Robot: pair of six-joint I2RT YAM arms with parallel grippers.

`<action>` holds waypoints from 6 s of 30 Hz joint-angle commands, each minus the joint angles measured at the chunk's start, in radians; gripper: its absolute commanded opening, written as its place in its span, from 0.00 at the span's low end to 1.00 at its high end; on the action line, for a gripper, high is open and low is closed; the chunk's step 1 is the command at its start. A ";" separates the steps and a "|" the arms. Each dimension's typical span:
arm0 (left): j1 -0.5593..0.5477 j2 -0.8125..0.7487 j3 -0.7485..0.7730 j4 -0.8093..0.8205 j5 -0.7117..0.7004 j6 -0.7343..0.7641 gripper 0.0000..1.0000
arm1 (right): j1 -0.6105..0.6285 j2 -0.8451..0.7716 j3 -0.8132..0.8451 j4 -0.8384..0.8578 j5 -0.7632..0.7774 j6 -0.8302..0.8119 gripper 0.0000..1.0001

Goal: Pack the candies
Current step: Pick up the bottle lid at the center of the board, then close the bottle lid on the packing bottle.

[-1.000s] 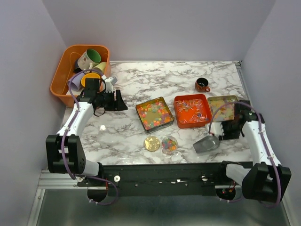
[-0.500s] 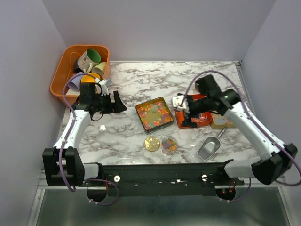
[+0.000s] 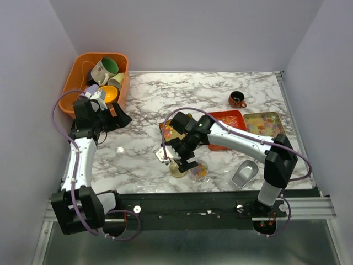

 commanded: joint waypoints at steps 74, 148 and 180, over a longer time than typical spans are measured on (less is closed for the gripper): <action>-0.144 -0.185 -0.295 0.164 0.083 -0.058 0.97 | -0.078 -0.202 -0.303 -0.053 0.260 0.006 0.77; -0.105 -0.179 -0.323 0.212 0.108 -0.092 0.97 | -0.064 -0.153 -0.335 -0.004 0.285 0.110 0.77; -0.108 -0.182 -0.327 0.239 0.140 -0.106 0.97 | -0.087 -0.305 -0.344 0.010 0.253 0.204 0.92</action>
